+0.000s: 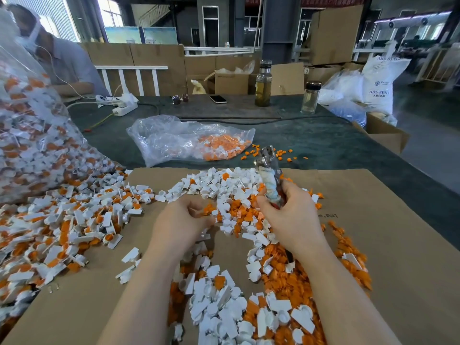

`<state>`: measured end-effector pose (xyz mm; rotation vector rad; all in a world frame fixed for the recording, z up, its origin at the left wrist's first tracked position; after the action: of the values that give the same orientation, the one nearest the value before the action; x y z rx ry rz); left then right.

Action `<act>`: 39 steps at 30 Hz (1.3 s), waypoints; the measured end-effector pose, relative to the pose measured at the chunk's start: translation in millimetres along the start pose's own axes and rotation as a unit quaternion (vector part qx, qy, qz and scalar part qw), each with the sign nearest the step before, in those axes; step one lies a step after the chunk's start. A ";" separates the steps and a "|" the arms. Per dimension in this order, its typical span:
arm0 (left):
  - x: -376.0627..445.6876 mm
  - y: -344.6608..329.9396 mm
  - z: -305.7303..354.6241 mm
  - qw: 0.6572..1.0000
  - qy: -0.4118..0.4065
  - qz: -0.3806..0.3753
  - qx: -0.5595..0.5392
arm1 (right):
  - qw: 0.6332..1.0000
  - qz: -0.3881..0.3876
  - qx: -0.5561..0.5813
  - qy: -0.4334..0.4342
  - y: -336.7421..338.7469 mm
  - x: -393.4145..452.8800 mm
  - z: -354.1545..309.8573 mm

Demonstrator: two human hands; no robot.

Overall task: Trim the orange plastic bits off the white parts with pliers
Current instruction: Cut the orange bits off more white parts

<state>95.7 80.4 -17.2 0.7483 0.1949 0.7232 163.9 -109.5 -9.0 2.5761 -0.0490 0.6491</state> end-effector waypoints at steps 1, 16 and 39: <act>-1.0 -1.6 1.3 0.999 -0.005 -0.009 0.038 | 1.000 -0.002 -0.004 0.000 -0.3 0.0 -0.1; -7.1 -0.5 9.7 0.993 0.013 -0.035 0.109 | 0.999 -0.007 -0.027 0.017 -2.3 -0.1 1.9; -21.1 -12.2 31.8 0.846 0.142 -0.179 -0.482 | 1.000 0.016 -0.002 0.015 -2.8 -0.5 0.2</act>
<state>99.5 42.7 -4.2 -0.3652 0.2001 0.4727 163.9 -107.1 -10.6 2.5657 -0.0819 0.6995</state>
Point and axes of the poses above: each hand's wrist, its own x-axis towards the middle knuckle, its own y-axis out of the back of the hand, z = x × y, the point moved 1 cm from there along x, towards the middle knuckle, and after that the axes turned 11 degrees about z, right-handed, at the moved point
